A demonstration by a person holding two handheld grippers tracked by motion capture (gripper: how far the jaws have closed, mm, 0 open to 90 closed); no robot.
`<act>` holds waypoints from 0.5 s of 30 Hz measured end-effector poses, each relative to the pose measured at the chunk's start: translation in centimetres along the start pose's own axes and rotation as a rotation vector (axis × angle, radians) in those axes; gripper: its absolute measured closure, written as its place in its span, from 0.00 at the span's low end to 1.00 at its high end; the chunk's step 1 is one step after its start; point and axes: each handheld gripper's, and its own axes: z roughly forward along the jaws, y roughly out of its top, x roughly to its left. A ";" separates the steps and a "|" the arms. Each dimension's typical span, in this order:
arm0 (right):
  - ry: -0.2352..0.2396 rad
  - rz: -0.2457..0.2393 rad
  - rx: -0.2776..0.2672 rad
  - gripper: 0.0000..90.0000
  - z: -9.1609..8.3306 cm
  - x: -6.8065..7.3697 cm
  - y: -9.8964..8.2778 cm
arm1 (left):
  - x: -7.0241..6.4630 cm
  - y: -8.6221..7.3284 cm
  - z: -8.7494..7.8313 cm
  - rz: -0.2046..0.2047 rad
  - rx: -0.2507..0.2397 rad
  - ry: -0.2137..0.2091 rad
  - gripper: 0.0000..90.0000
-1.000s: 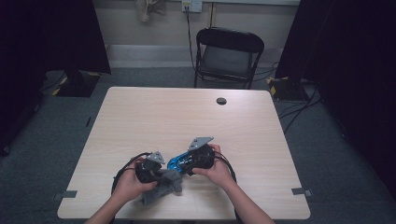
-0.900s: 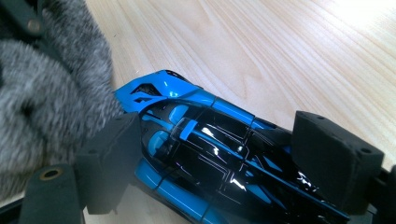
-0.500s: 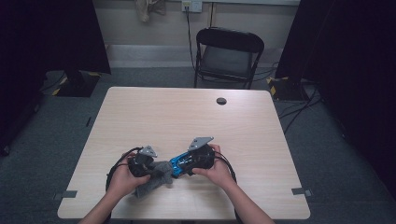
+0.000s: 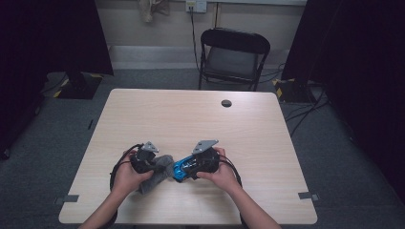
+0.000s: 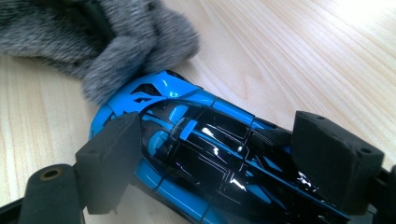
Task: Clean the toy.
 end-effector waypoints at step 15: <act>0.002 0.000 -0.007 0.18 0.0 0.0 -0.1 | 1.2 0.7 0.0 -0.046 -0.025 0.088 0.86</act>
